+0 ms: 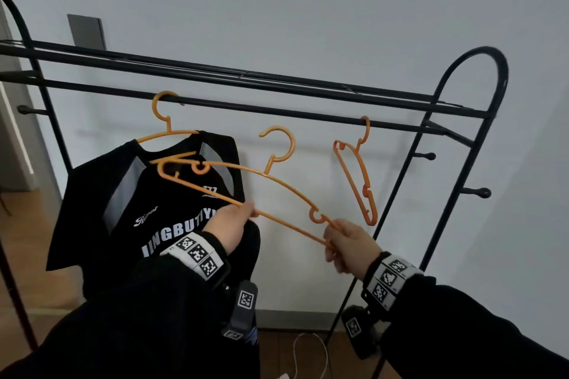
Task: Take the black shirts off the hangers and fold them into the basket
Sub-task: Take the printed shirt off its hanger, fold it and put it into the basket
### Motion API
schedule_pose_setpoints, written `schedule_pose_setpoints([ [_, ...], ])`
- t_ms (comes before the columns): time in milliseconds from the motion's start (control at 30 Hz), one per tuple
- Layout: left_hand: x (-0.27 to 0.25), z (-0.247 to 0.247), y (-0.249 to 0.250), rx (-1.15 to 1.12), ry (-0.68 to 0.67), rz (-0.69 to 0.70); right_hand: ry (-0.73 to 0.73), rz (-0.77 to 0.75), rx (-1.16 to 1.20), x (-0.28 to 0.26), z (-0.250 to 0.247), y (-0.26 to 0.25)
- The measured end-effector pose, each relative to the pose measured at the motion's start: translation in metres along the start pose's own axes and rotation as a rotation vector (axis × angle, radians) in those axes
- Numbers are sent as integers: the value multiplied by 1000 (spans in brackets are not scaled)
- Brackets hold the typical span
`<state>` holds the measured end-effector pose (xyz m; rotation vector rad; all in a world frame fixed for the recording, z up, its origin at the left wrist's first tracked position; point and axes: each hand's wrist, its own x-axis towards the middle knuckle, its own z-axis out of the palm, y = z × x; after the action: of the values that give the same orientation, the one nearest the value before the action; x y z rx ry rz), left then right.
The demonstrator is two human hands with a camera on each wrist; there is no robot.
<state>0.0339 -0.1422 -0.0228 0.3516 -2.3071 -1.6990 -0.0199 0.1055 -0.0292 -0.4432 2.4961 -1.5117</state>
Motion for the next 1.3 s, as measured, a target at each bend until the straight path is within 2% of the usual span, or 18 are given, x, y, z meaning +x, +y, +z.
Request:
schedule_pose_setpoints([
  [67, 2, -1, -10, 103, -34, -15, 154, -7, -73, 15, -10, -3],
  [167, 5, -3, -26, 99, -30, -36, 350, -22, -206, 34, -24, -10],
  [267, 7, -6, -34, 78, -21, -50, 442, -28, -338, 42, -34, -26],
  [433, 5, -7, -36, 35, -16, -35, 450, 41, -428, 57, -35, -48],
  [567, 4, -6, -37, 38, -49, -5, 357, 86, -468, 62, -25, -50],
  [667, -4, -2, -29, -20, -112, -5, 301, 119, -395, 53, -16, -37],
  [833, -16, 0, -12, -117, -301, 49, 365, 214, -146, 30, -1, 2],
  [900, -22, 0, -2, -99, -375, 112, 238, 294, -206, 19, 13, 20],
  [967, -29, 3, 10, -102, -441, 153, 1, 362, -325, 8, 30, 38],
  [1067, -43, 1, 34, -125, -543, 208, -291, 320, -470, 1, 49, 58],
  [1200, -55, -11, 68, -227, -586, 317, -437, 101, -603, 5, 66, 78],
  [1300, -54, -23, 81, -349, -528, 384, -532, 157, -716, 4, 67, 100],
])
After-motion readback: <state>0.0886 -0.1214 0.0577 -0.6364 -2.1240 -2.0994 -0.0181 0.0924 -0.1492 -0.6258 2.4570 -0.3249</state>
